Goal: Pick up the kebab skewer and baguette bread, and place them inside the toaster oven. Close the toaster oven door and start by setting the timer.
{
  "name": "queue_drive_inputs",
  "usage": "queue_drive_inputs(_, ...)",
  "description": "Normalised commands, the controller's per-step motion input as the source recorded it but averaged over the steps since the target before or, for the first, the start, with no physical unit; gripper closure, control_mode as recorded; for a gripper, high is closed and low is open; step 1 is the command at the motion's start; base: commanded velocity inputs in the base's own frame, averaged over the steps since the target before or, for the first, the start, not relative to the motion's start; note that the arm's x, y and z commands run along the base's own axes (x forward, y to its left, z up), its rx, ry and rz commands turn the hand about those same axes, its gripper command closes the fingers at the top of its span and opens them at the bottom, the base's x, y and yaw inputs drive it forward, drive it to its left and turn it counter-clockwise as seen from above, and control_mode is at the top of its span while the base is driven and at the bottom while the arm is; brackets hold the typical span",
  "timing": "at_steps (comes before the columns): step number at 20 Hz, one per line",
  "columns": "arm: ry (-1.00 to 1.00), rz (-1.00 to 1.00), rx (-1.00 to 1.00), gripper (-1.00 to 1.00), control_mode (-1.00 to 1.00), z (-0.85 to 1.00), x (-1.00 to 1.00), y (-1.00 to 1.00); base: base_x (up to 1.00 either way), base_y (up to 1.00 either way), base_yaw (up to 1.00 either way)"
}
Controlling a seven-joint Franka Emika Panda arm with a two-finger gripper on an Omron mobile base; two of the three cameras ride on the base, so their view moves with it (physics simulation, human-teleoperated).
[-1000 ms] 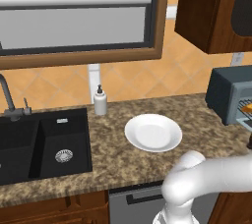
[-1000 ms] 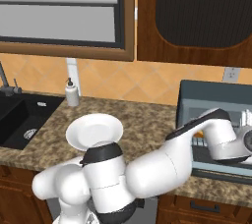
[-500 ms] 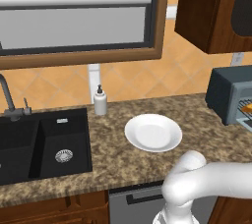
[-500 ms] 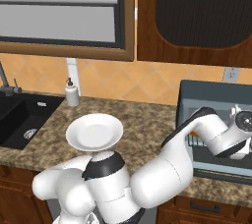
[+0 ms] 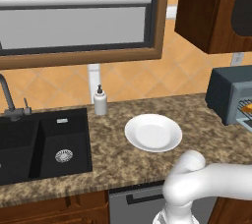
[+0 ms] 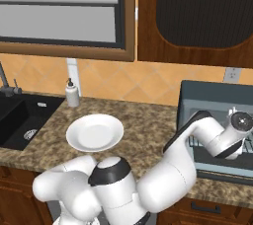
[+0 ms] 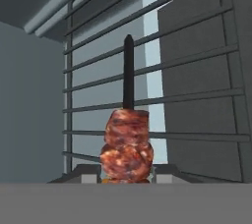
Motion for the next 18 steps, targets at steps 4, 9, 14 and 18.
queue_drive_inputs(4,0.02,0.0,0.06,1.0,-1.0,-0.21,0.12,-0.04,0.0,0.0,0.0)
queue_drive_inputs(9,0.02,0.0,0.08,1.0,-1.0,-0.13,0.03,-0.18,0.0,0.0,0.0)
queue_drive_inputs(14,0.05,0.0,0.03,-1.0,-1.0,-0.03,0.0,-0.04,0.0,0.0,0.0)
queue_drive_inputs(18,0.01,0.0,0.0,-1.0,-1.0,0.0,0.0,0.0,0.0,0.0,0.0)
